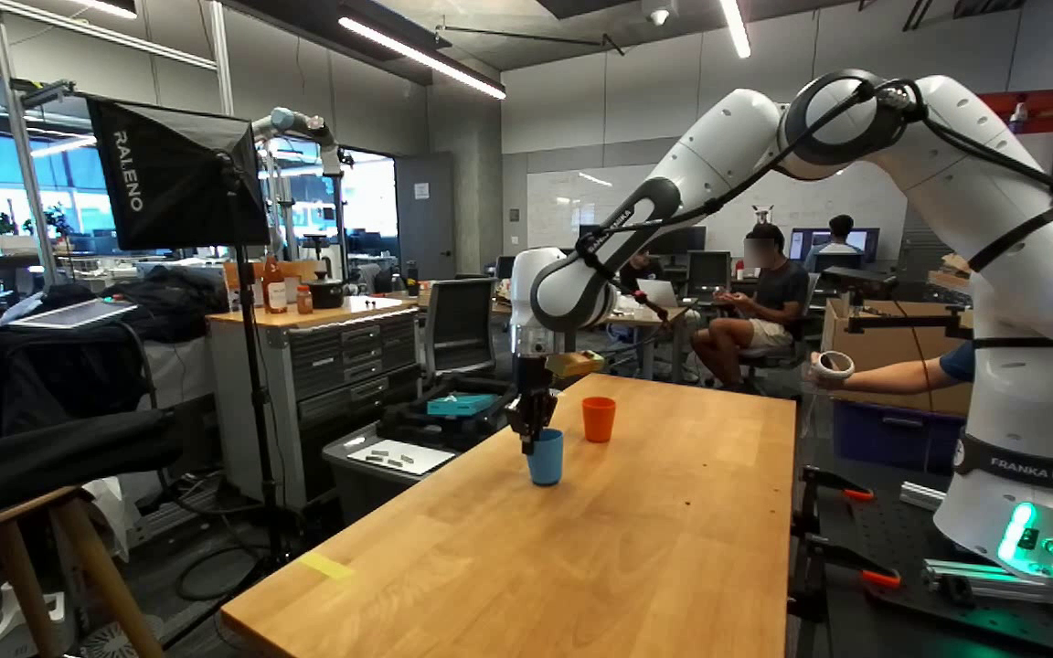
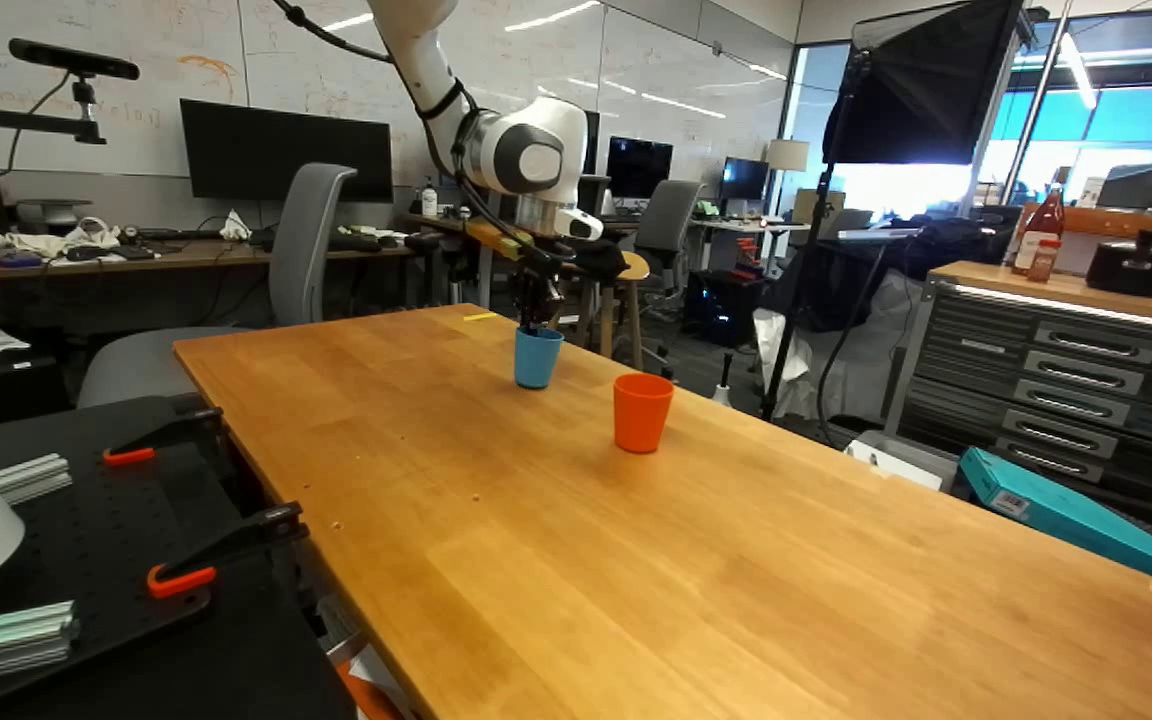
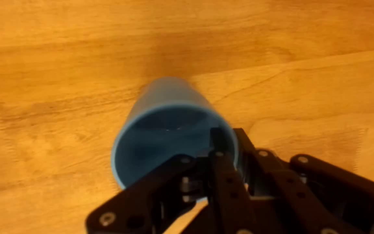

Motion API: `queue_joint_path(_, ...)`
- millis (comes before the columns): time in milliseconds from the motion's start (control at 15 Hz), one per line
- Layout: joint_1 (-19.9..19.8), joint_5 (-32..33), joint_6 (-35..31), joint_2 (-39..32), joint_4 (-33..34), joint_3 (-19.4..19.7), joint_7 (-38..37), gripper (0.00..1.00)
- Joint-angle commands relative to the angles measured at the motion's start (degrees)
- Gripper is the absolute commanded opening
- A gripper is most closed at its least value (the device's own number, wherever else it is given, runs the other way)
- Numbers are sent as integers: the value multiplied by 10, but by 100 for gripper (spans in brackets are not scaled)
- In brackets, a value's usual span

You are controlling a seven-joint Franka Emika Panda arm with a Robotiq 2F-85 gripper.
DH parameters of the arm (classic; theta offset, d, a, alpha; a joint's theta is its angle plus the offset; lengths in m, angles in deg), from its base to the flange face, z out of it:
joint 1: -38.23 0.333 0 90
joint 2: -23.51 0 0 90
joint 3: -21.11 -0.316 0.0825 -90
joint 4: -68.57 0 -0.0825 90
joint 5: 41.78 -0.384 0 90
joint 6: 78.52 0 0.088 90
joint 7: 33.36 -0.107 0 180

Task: Put the blue cup into the orange cup

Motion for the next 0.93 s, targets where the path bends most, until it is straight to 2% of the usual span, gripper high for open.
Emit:
queue_joint_path(0, -14, -13, -1, -13, 27, 0, 10, 0)
queue_joint_path(267, -24, -17, 17, -13, 54, 3, -3, 1)
queue_joint_path(667, -22, -17, 60, 33, 117, 12, -34, 1)
queue_joint_path(867, -25, 4, 44, 67, 104, 38, -41, 1)
